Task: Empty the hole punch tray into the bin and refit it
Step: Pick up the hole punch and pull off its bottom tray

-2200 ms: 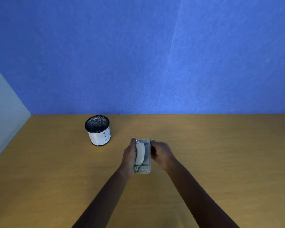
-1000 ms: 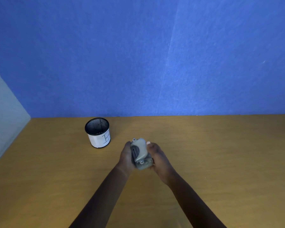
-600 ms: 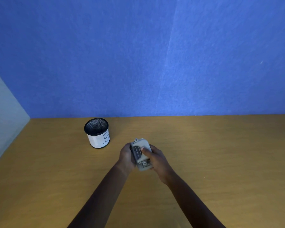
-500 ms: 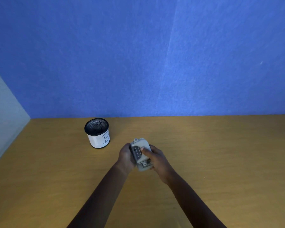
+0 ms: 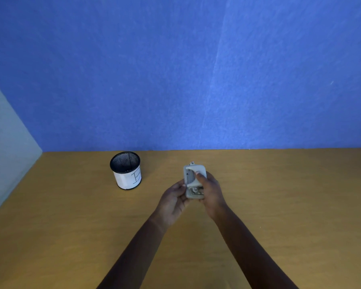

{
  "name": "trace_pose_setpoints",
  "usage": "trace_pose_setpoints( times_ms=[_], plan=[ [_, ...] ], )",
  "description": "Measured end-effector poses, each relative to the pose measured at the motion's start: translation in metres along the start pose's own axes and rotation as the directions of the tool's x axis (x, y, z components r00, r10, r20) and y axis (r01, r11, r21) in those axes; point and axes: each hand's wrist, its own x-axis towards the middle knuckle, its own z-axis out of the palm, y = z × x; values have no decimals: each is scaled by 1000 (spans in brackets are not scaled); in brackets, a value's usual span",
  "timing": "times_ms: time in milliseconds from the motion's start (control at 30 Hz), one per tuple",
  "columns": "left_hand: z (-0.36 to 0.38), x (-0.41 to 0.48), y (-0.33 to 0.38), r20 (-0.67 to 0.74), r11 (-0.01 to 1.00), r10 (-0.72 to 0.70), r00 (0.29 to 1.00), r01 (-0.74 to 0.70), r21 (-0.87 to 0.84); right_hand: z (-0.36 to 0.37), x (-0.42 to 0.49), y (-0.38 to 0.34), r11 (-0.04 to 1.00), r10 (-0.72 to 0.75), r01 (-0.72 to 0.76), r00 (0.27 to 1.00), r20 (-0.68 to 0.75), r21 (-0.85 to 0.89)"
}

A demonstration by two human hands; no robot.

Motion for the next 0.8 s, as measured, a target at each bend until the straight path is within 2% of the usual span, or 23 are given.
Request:
trace_pose_setpoints(
  times_ms=[167,367,600,800],
  plan=[
    [5,-4,-5,55,998,15,998,-12,-69,1,6,-7,998,-1,5,998,-56,67],
    [5,-6,-5,92,993,58,994,-48,-110,-2,6,-10,996,13,-11,1000,-19,92],
    [0,-8,-8,101,994,83,991,-75,-79,-4,8,-10,990,72,-74,997,18,124],
    [-2,-7,-8,87,990,59,994,-47,-131,-6,7,-10,994,67,-71,997,38,88]
  ],
)
